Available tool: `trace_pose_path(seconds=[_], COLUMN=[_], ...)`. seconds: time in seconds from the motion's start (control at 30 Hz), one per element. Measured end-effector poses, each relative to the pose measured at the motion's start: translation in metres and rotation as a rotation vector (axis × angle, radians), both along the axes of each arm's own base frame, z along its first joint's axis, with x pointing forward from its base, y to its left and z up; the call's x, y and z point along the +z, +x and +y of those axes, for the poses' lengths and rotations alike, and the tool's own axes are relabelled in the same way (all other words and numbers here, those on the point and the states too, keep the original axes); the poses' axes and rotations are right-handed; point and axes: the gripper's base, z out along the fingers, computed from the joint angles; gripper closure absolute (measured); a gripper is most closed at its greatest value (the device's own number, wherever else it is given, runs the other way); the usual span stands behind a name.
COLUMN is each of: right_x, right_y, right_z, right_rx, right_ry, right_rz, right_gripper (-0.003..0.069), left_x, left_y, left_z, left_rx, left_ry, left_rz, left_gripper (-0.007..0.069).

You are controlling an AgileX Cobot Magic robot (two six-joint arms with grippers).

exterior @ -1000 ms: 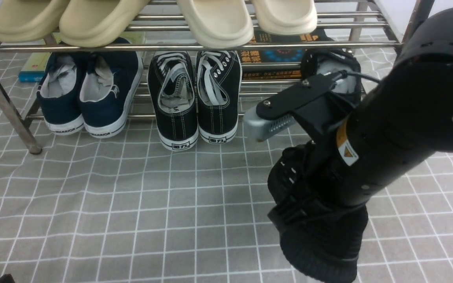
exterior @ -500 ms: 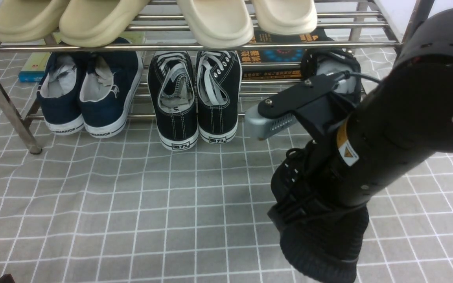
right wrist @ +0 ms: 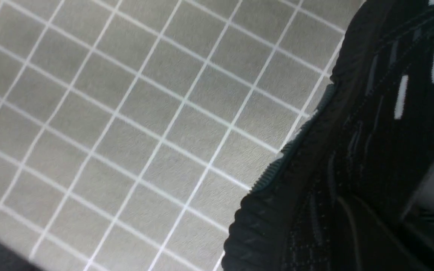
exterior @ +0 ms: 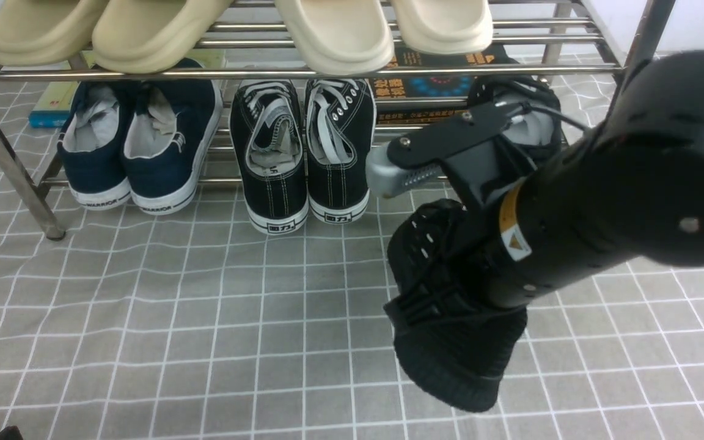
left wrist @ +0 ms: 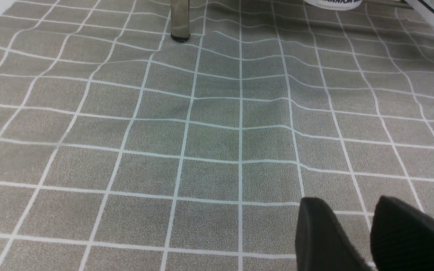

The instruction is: Take the shoes off the shelf with your hand from the grey coffee tablecloth.

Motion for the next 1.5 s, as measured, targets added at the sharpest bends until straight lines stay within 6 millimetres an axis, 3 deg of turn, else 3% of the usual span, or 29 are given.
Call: trace_pose_path(seconds=[0.13,0.4,0.57,0.67,0.77,0.83,0.9,1.0,1.2,1.5], right_x=[-0.026,-0.06,-0.079,-0.074,-0.046,-0.034,-0.005,0.011,0.002,-0.032], right_y=[0.013,0.032,0.037,0.038,0.043,0.048,0.066,0.092,0.139,0.175], right_z=[0.006,0.021,0.026,0.026,0.02,0.016,0.0,-0.023,-0.056,-0.066], right_rx=[0.011,0.056,0.0,-0.027,-0.061,-0.07,-0.102,-0.168,-0.257,-0.275], right_ry=[-0.097,-0.184,-0.192,-0.193,-0.221,-0.227,-0.218,-0.19,-0.139,-0.14], right_rz=[-0.037,-0.1,-0.056,-0.045,-0.049,-0.059,-0.103,-0.148,-0.208,-0.24], right_gripper=[0.0648,0.0636,0.0544,0.0406,0.0261,0.023,0.0187,0.0173,0.0172,0.0172], left_x=[0.0,0.0,0.0,0.0,0.0,0.0,0.0,0.0,0.0,0.0], left_y=[0.0,0.0,0.0,0.0,0.0,0.0,0.0,0.0,0.0,0.0], left_z=[0.0,0.0,0.0,0.0,0.0,0.0,0.0,0.0,0.0,0.0], left_rx=[0.0,0.0,0.0,0.0,0.0,0.0,0.0,0.0,0.0,0.0], left_ry=[0.0,0.0,0.0,0.0,0.0,0.0,0.0,0.0,0.0,0.0], left_rz=[0.0,0.0,0.0,0.0,0.0,0.0,0.0,0.0,0.0,0.0], left_gripper=[0.0384,0.0384,0.0384,0.0384,0.0384,0.0384,0.0384,0.0384,0.0384,0.0384])
